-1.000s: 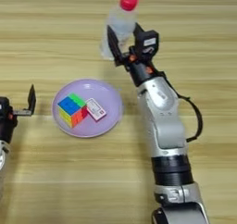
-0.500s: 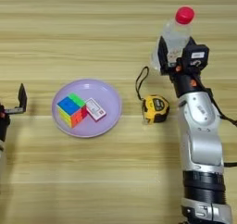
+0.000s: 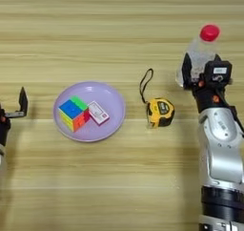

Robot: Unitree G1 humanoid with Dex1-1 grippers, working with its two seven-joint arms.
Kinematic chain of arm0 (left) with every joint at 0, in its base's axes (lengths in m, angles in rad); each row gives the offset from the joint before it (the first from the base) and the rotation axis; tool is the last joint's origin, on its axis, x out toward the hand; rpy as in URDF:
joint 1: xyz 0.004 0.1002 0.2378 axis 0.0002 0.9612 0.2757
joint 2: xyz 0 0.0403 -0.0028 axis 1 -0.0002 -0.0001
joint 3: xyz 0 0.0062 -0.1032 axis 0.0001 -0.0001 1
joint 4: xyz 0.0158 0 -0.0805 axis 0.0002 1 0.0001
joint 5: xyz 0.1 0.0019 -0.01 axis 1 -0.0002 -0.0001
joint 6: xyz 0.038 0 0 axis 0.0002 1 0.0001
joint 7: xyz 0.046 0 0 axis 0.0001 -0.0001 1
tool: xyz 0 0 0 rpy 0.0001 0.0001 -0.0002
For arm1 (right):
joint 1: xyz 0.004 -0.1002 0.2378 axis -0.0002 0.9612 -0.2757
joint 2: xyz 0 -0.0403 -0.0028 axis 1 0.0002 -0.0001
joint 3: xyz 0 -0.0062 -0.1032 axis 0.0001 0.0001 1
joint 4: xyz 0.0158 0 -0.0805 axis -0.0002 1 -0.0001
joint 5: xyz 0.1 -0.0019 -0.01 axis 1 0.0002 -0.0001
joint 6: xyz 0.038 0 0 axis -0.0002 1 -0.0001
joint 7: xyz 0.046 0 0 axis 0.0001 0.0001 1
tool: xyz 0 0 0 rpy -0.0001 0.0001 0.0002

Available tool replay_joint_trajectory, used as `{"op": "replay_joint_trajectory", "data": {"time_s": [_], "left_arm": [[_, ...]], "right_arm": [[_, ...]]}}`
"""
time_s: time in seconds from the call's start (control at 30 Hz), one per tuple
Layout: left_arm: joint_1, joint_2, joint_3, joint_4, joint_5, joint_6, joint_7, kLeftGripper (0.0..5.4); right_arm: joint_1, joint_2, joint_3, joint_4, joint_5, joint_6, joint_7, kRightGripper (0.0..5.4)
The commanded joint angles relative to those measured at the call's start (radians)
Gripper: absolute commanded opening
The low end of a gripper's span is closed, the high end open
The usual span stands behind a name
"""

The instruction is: Move the objects on the table

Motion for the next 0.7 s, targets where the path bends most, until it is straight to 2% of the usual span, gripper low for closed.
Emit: {"op": "replay_joint_trajectory", "data": {"time_s": [0.03,0.23,0.7], "left_arm": [[-0.010,-0.001,0.001,0.004,-0.001,-0.008,0.006,5.40],[-0.011,-0.001,0.001,0.004,-0.003,-0.008,0.004,5.40],[-0.005,0.001,0.005,-0.004,-0.004,-0.010,0.004,5.40]], "right_arm": [[0.010,-0.023,-0.011,0.021,-0.015,-0.023,-0.007,2.97],[0.025,-0.033,-0.022,0.074,-0.037,-0.026,-0.021,2.97],[0.010,-0.029,-0.007,0.249,-0.028,-0.084,-0.006,2.94]]}}
